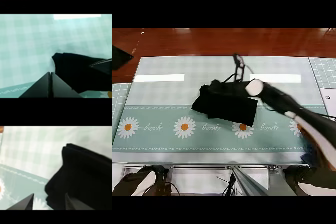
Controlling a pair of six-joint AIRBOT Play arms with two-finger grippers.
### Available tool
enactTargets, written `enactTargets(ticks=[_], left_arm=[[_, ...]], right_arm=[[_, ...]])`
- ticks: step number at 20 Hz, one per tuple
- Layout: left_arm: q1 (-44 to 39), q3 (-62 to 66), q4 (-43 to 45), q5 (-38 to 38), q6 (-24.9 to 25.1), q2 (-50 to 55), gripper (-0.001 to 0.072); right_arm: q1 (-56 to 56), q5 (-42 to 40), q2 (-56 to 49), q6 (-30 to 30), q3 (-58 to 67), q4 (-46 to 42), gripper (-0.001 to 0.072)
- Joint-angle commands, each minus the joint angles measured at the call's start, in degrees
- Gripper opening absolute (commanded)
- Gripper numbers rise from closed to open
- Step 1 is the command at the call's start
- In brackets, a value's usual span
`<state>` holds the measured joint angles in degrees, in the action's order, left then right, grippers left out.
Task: Fold the shirts.
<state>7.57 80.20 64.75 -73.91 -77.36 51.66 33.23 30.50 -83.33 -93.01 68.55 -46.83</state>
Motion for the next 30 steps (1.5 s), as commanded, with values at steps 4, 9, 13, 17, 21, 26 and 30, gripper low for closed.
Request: enactTargets(ticks=[4, 9, 13, 17, 21, 26, 30], left_arm=[[-0.1, -2.0, 1.7, 0.3, 0.1, 0.3, 0.0024], [-0.1, -2.0, 2.4, 0.3, 0.1, 0.5, 0.0024], [-0.1, -2.0, 2.4, 0.3, 0.1, 0.5, 0.0024], [-0.1, -2.0, 2.3, 0.1, 0.1, 0.5, 0.0024], [-0.1, -2.0, 2.3, 0.1, 0.1, 0.6, 0.0024], [-0.1, -2.0, 2.3, 0.1, 0.1, 1.7, 0.0024], [-0.2, -2.0, -0.2, 0.8, 0.1, 4.9, 0.0024]], right_arm=[[-18.4, 41.2, 13.7, 0.9, -0.1, -42.9, 0.0471], [-36.9, 42.0, 16.7, 4.2, -14.1, -27.6, 0.0619], [-37.6, 27.1, 16.2, 10.4, -29.0, -1.8, 0.0619], [-29.2, 18.2, 11.3, 12.2, -33.4, 6.4, 0.0619], [-21.5, 6.3, 8.0, 14.9, -33.4, 20.3, 0.0597], [-25.0, 14.0, 9.5, 20.6, -29.1, 20.4, 0.0035], [-34.7, 31.6, 21.1, 12.0, -17.4, 3.5, 0.0034]])
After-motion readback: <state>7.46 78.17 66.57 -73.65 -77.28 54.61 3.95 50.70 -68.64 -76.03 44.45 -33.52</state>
